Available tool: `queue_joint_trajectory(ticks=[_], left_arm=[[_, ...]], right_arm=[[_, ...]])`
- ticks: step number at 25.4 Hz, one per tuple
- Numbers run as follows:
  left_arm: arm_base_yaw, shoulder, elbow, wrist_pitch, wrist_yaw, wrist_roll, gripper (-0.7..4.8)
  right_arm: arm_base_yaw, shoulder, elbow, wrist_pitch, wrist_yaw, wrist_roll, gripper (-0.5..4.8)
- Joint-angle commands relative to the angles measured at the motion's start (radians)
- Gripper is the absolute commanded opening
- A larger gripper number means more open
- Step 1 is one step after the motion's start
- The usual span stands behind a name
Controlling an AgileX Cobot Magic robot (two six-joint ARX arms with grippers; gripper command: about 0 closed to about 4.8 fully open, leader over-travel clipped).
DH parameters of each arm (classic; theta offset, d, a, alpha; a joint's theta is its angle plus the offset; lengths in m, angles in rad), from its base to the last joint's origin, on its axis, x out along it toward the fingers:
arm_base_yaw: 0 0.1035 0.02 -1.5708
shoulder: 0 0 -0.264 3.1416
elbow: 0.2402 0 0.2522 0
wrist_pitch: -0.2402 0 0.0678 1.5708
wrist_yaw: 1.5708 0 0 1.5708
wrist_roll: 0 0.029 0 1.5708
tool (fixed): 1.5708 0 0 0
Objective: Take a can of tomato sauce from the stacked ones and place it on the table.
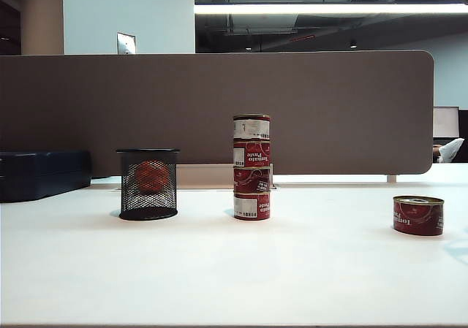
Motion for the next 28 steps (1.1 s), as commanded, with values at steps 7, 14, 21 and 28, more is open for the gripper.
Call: queue_joint_trajectory(ticks=[7,14,21,28], left_arm=[[0.001,0.001,0.004,0.012,-0.179,0.005,-0.06],[0.001,0.001,0.003,0.004,-0.203,0.005,-0.06],[0.001,0.001,0.003,-0.023,-0.23,0.038,-0.06],[0.001,0.001,0.003,-0.027,-0.24,0.065,-0.06]], right_arm=[[0.0,-0.098,0.002,-0.092,0.0,-0.039,-0.01],[0.0,-0.233,0.0,-0.144,0.027,-0.074,-0.02],[0.0,-0.458,-0.138,-0.144,0.072,-0.092,-0.01],[0.001,-0.682,-0.323,-0.091,0.055,-0.057,-0.01]])
